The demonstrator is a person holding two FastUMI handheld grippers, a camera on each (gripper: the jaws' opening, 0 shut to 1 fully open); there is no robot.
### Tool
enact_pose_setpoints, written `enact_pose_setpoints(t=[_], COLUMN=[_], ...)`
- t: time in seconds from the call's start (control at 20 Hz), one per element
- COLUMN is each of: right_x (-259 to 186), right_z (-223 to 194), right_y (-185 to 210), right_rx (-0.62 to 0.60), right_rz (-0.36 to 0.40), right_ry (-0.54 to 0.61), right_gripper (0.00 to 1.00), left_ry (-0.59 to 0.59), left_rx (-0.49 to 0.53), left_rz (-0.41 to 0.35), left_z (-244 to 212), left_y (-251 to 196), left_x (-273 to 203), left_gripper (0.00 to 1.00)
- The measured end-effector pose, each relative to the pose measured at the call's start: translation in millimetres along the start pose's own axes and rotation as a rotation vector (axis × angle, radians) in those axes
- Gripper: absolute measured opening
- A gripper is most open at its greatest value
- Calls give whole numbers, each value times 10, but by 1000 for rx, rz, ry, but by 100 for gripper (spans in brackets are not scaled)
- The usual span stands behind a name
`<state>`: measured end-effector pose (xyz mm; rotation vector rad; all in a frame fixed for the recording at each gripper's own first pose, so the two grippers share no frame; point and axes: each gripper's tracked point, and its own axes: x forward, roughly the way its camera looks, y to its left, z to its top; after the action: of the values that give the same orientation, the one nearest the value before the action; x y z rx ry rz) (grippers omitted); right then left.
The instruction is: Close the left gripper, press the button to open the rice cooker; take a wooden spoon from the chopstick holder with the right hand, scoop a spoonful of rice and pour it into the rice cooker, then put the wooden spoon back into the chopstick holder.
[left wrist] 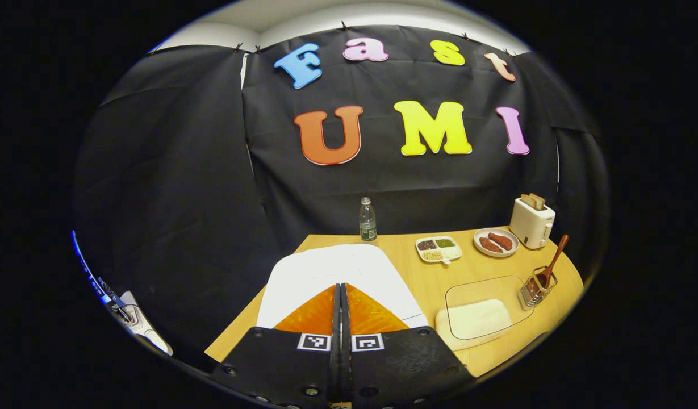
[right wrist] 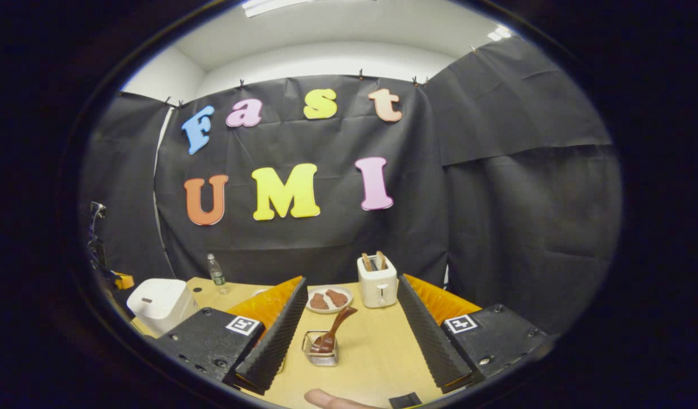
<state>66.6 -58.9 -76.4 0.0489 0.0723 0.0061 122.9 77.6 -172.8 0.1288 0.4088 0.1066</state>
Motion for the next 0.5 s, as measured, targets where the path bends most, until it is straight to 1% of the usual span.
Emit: enact_pose_setpoints(t=[0.05,0.25,0.3,0.4,0.45,0.5], right_x=[30,61,60,54,50,44], right_z=[-29,-69,-75,-82,-74,-43], right_y=[-15,-163,-174,-193,-226,-259], right_rx=[5,-18,-14,-15,-23,-32], right_rz=[1,-53,-56,-61,-68,-75], right_ry=[9,-2,4,7,1,-8], right_gripper=[100,99,100,100,100,99], left_ry=[12,89,105,118,128,154], left_rx=[-11,-14,-16,-25,-34,-45], left_rz=[4,6,14,7,15,13], left_z=[-29,-243,-299,-336,-366,-428], left_y=[13,53,76,66,110,112], left_x=[49,202,234,297,338,368], left_gripper=[0,0,0,0,0,0])
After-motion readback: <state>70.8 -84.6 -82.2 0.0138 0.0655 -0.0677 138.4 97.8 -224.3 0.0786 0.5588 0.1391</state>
